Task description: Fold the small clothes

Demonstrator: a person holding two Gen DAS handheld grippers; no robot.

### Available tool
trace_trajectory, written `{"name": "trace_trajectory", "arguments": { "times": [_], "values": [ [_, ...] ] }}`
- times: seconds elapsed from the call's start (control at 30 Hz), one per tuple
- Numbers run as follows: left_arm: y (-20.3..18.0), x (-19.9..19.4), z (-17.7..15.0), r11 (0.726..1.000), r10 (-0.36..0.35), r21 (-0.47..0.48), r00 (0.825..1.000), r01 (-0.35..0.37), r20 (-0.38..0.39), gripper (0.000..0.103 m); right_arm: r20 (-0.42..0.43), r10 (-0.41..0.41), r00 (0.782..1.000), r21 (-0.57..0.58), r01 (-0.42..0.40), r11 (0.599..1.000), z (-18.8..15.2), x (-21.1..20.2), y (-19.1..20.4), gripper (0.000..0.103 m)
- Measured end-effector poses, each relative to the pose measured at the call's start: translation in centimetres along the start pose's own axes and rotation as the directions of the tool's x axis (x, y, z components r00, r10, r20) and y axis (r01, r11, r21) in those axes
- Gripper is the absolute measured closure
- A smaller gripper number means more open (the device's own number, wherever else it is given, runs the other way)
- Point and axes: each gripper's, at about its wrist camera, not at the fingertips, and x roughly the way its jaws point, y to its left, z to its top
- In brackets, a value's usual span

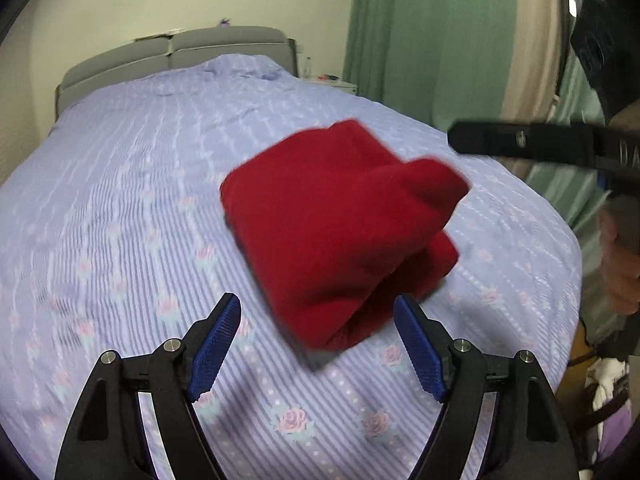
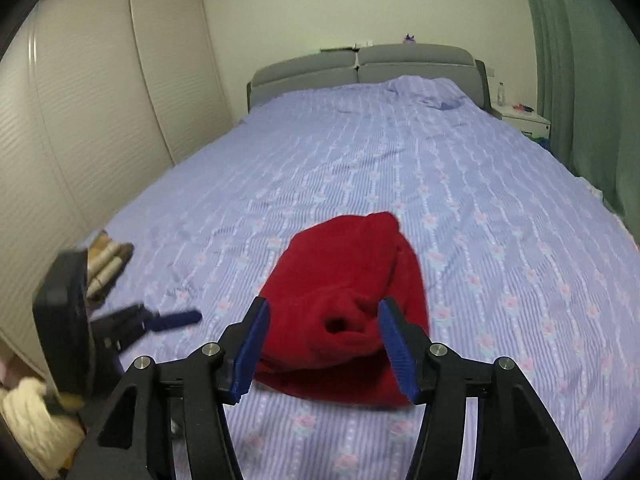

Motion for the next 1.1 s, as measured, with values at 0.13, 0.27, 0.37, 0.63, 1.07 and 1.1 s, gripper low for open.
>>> {"name": "trace_trajectory", "arguments": {
  "times": [0.13, 0.27, 0.37, 0.63, 1.07, 1.1],
  "values": [
    [0.7, 1.8, -2.0, 0.998, 0.012, -0.058, 1.0, -0.012, -0.001, 0.024, -0.042, -0.034, 0.999, 0.019, 0.035, 0.999, -0.3, 1.8, 0.2, 0.046],
    [0.6, 3.9, -2.8, 0.997, 0.042, -0.067, 0.999, -0.043, -0.014, 0.025, -0.072, -0.029, 0.997, 0.079, 0.034, 0.996, -0.6, 2.9, -0.3, 0.046],
    [0.5, 5.2, -2.6, 0.995, 0.06, -0.08, 0.998, -0.062, -0.026, 0.025, -0.075, -0.027, 0.997, 0.094, 0.034, 0.995, -0.7, 3.4, -0.6, 0.046],
    [0.8, 6.0, -2.4, 0.989, 0.032, -0.146, 0.999, -0.037, -0.042, 0.054, -0.119, -0.025, 0.993, 0.109, 0.038, 0.993, -0.7, 5.4, -1.0, 0.064],
    [-1.3, 5.1, -0.7, 0.971, 0.093, -0.216, 0.994, -0.102, -0.052, 0.072, 0.062, -0.112, 0.992, -0.069, 0.116, 0.991, -1.0, 2.4, -1.5, 0.079],
    [-1.6, 5.0, -0.8, 0.968, 0.114, -0.22, 0.992, -0.122, -0.049, 0.072, 0.065, -0.115, 0.991, -0.089, 0.12, 0.989, -1.2, 2.6, -1.9, 0.08]
  ]
}}
